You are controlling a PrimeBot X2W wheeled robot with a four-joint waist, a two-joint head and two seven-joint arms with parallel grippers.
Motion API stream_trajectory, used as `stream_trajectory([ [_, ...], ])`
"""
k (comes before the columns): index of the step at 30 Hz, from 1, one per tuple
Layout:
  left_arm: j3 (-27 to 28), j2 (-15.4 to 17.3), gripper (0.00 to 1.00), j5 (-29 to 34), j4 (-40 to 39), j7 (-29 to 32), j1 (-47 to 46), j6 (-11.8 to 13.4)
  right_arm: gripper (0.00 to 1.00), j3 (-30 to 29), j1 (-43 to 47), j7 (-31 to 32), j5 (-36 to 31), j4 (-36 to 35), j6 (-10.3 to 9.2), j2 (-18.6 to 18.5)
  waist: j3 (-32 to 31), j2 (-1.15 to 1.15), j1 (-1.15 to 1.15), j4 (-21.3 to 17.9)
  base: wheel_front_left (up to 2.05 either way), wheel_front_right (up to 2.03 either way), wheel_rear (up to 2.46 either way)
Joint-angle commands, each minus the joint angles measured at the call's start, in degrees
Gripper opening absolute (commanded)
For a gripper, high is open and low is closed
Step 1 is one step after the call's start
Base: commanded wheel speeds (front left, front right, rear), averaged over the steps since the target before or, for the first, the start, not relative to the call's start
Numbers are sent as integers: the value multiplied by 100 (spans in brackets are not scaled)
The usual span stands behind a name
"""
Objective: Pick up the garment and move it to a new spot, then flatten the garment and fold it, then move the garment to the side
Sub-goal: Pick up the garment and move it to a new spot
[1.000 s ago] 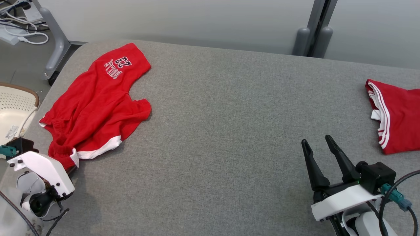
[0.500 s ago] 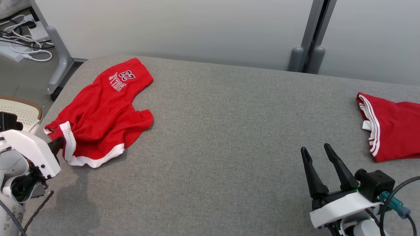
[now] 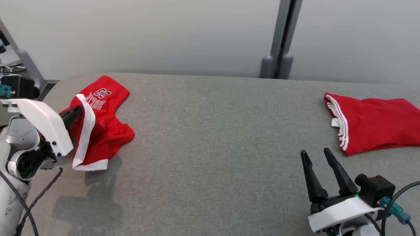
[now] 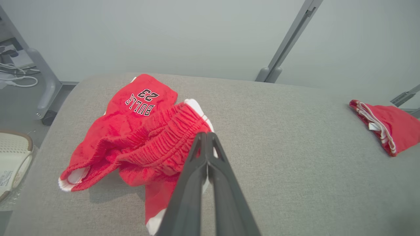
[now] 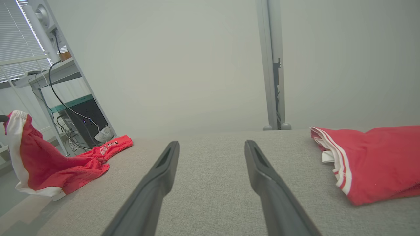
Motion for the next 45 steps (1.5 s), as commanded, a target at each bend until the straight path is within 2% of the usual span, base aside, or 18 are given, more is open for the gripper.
stream_trajectory([
  [1,-71,-20,0,21,-179,93,-58,1,100,-27,66,-5,13,-10,2,-9,-73,0,0,-247,0,0,0],
  [11,-500,-226,0,44,-1333,567,73,50,100,-4,54,-5,-22,-33,2,6,-42,0,0,-1338,0,0,0],
  [18,-921,-680,0,145,-1631,692,20,91,100,1,-62,-5,-33,-72,2,-17,158,0,0,-2011,0,0,0],
  [21,-1120,-947,0,223,-1534,687,-104,80,100,-11,-93,-5,-40,-103,2,-16,265,0,0,-2243,0,0,0],
  [22,-1120,-947,0,223,-1534,687,-104,80,100,-11,-93,-5,-40,-103,2,-16,265,0,0,-2243,0,0,0],
  [23,-1282,-1152,0,317,-1404,651,-212,72,100,8,-146,-5,-43,-118,2,-13,346,0,0,-2386,0,0,0],
  [27,-1587,-1591,0,483,-990,513,-436,50,100,47,-206,-5,-33,-149,2,8,525,0,0,-2651,0,0,0],
  [28,-1587,-1591,0,483,-990,513,-436,50,100,47,-206,-5,-33,-149,2,8,525,0,0,-2651,0,0,0],
  [35,-2091,-2308,0,703,-133,54,-906,-10,100,134,-301,-4,-14,-179,2,55,769,0,0,-2963,0,0,0],
  [41,-2564,-2611,0,599,332,-332,-1191,-12,100,128,-349,-5,-35,-155,2,85,829,0,0,-2989,0,0,0],
  [42,-2637,-2634,27,553,377,-393,-1236,-13,100,118,-352,-5,-41,-145,2,86,834,0,0,-2966,0,0,0],
  [43,-2723,-2657,93,504,415,-453,-1262,-13,100,109,-354,-4,-46,-139,2,90,833,0,0,-2932,0,0,0],
  [44,-2819,-2674,100,454,445,-499,-1272,-14,100,91,-364,-5,-56,-134,2,94,828,0,0,-2890,0,0,0],
  [45,-2896,-2690,100,381,465,-536,-1292,-13,100,72,-370,-5,-61,-133,2,93,820,0,0,-2839,0,0,0],
])
